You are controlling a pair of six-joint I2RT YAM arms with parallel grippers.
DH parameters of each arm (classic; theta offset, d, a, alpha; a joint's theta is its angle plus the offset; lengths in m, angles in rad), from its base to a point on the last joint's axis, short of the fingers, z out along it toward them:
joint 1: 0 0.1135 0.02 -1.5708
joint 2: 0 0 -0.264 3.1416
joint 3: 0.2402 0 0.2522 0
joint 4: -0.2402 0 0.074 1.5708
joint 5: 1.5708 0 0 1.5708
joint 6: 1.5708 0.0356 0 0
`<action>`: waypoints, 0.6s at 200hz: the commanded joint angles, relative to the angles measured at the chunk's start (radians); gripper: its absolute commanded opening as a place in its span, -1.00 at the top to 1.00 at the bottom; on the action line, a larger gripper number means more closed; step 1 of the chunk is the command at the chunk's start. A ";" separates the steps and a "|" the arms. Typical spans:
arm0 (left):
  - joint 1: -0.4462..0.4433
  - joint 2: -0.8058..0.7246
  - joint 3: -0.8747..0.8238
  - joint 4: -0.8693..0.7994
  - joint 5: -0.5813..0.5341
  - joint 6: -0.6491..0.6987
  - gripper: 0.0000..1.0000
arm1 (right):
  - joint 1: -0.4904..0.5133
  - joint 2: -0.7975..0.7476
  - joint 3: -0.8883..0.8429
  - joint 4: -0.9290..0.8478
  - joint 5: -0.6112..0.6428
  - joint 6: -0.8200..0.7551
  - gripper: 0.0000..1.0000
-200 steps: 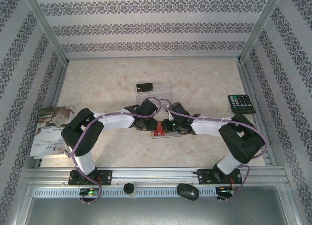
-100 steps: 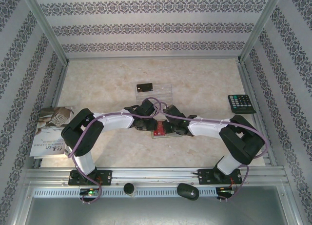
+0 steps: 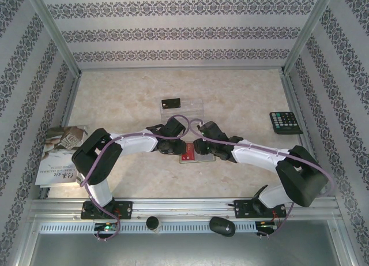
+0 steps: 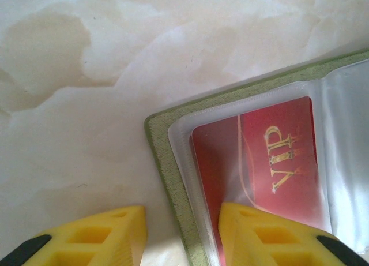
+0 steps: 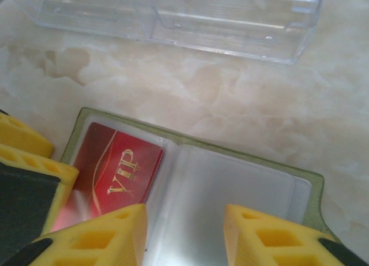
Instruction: Take the credit cards out of the card holder
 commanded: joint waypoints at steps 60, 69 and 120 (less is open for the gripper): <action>-0.014 0.135 -0.059 0.155 0.053 0.010 0.25 | 0.001 0.117 0.033 -0.020 -0.032 -0.094 0.09; -0.015 0.137 -0.059 0.156 0.054 0.010 0.26 | 0.005 0.123 0.038 -0.018 -0.030 -0.092 0.09; -0.013 0.139 -0.059 0.157 0.056 0.012 0.28 | 0.013 0.147 0.047 -0.007 -0.036 -0.081 0.08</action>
